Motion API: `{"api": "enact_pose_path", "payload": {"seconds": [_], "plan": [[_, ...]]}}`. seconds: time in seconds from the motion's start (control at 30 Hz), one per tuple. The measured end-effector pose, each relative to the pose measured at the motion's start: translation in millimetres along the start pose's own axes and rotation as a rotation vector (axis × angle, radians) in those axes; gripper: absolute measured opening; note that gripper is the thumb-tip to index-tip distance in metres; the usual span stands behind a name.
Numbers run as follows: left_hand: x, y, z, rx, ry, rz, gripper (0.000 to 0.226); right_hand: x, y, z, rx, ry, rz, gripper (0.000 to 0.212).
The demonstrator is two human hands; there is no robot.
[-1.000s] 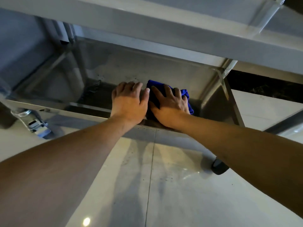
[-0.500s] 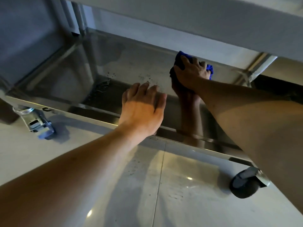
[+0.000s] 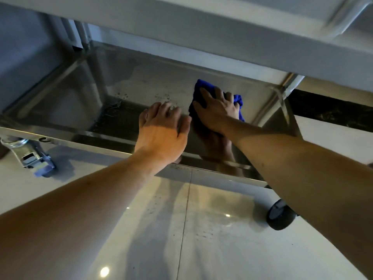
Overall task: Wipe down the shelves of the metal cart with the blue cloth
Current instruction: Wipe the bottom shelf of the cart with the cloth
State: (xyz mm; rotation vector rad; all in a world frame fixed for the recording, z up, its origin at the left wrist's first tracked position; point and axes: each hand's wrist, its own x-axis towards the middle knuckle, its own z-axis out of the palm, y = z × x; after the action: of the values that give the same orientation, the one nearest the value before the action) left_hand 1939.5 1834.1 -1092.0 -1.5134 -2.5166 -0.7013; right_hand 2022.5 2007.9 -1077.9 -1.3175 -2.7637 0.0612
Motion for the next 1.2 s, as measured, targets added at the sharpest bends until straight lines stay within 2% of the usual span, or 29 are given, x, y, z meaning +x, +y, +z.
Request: {"api": "enact_pose_path", "payload": {"seconds": [0.13, 0.33, 0.47, 0.63, 0.77, 0.9, 1.2], "plan": [[-4, 0, -4, -0.093, 0.024, 0.016, 0.041, -45, -11, -7, 0.001, -0.063, -0.042, 0.061], [-12, 1, -19, -0.265, 0.061, 0.027, 0.042, -86, -27, -19, 0.070, -0.191, -0.136, 0.067], [-10, -13, -33, -0.100, 0.052, 0.009, 0.036, -110, -46, -14, 0.041, -0.165, -0.197, 0.070], [-15, -44, -55, -0.029, 0.101, -0.124, 0.037, -120, -78, -8, 0.028, -0.157, -0.294, 0.070], [-20, -67, -63, -0.005, 0.101, -0.187, 0.038, -111, -95, -3, 0.031, -0.134, -0.354, 0.069], [-24, -75, -61, -0.015, 0.120, -0.166, 0.035, -84, -96, 1, 0.033, -0.062, -0.364, 0.067], [-24, -76, -48, -0.005, 0.144, -0.082, 0.029, 6, -98, 4, -0.003, -0.024, -0.252, 0.062]]}}
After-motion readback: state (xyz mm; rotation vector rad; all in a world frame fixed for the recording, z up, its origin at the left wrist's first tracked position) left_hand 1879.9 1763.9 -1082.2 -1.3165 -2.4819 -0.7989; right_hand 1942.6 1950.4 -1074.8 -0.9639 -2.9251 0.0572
